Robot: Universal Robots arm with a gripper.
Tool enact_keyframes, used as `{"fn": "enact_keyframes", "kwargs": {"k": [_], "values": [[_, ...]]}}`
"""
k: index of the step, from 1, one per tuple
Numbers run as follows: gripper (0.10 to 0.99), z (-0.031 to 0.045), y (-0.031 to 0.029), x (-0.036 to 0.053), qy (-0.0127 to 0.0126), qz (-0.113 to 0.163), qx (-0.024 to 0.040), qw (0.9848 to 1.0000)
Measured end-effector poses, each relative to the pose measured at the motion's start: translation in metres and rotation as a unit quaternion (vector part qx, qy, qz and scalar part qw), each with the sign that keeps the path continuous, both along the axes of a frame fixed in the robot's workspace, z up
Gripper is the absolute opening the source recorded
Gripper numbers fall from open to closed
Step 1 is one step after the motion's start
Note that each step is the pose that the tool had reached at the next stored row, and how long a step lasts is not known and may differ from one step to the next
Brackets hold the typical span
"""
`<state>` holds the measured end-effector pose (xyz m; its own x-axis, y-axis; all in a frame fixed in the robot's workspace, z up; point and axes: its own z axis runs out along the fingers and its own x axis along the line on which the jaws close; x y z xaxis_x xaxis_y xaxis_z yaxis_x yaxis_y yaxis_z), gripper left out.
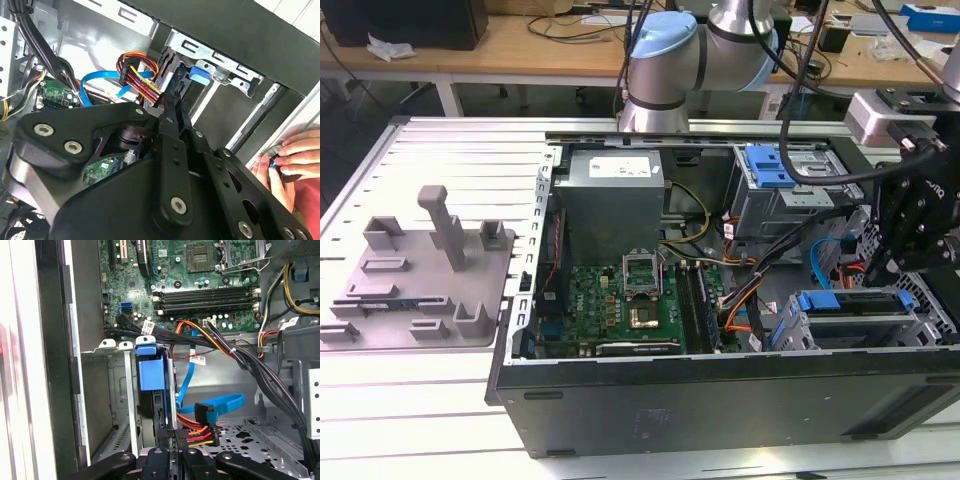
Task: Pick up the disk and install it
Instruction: 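Insert the first disk wire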
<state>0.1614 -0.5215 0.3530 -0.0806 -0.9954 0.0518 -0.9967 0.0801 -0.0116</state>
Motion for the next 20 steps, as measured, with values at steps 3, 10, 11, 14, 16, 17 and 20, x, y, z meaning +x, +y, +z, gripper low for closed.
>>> {"fn": "enact_keyframes", "kwargs": {"k": [3, 10, 11, 14, 16, 17, 20], "values": [[0.165, -0.0009, -0.0036, 0.0022, 0.0047, 0.001, 0.0052, 1.0000], [0.165, -0.0019, -0.0072, 0.0069, 0.0099, 0.006, 0.0095, 0.9999], [0.165, -0.0021, -0.0072, 0.0069, 0.0105, 0.006, 0.0094, 0.9999], [0.165, -0.0022, -0.0072, 0.0069, 0.0114, 0.007, 0.0094, 0.9999], [0.165, -0.0022, -0.0072, 0.0070, 0.0114, 0.007, 0.0093, 0.9999], [0.165, -0.0022, -0.0072, 0.0070, 0.0114, 0.007, 0.0093, 0.9999], [0.165, -0.0023, -0.0073, 0.0071, 0.0114, 0.007, 0.0093, 0.9999]]}}
